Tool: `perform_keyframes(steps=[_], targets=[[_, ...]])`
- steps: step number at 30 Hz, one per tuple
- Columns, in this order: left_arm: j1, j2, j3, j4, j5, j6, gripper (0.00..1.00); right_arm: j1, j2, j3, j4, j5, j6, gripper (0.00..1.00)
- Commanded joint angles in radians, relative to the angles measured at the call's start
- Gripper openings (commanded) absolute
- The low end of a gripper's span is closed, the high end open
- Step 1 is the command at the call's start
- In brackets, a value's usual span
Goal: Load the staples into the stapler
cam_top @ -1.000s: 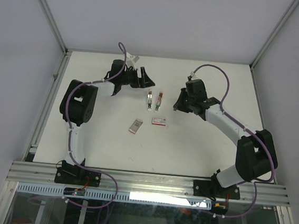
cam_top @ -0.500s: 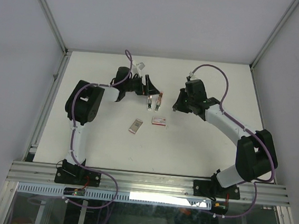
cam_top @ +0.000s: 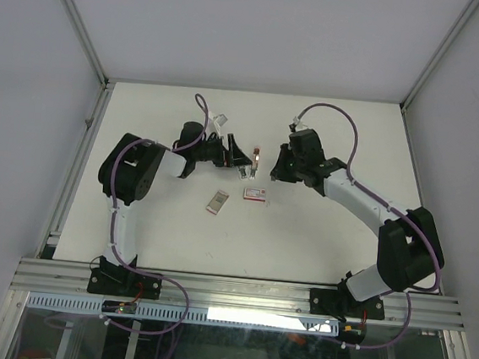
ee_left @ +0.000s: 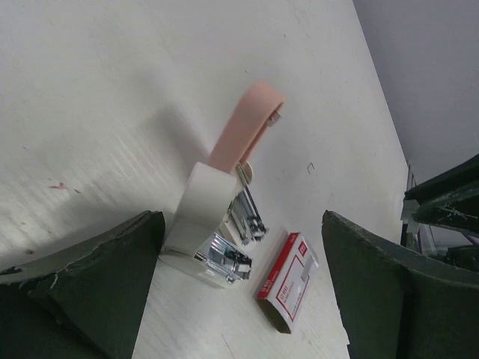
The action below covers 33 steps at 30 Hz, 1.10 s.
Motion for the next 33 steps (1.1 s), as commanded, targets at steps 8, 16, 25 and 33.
perform_keyframes(steps=[8,16,25,33], targets=[[-0.055,-0.073,-0.108,0.199,0.04,-0.053,0.89,0.048,0.02,0.036,0.063,0.017,-0.058,0.13],[-0.052,-0.275,-0.185,0.076,-0.189,-0.06,0.9,0.081,0.062,0.068,0.122,-0.021,-0.17,0.13],[0.022,-0.673,-0.195,-0.362,-0.452,-0.082,0.94,0.105,0.171,0.096,0.269,-0.109,-0.371,0.13],[0.181,-0.91,-0.088,-0.684,-0.31,0.014,0.99,0.116,0.249,0.111,0.344,-0.165,-0.464,0.12]])
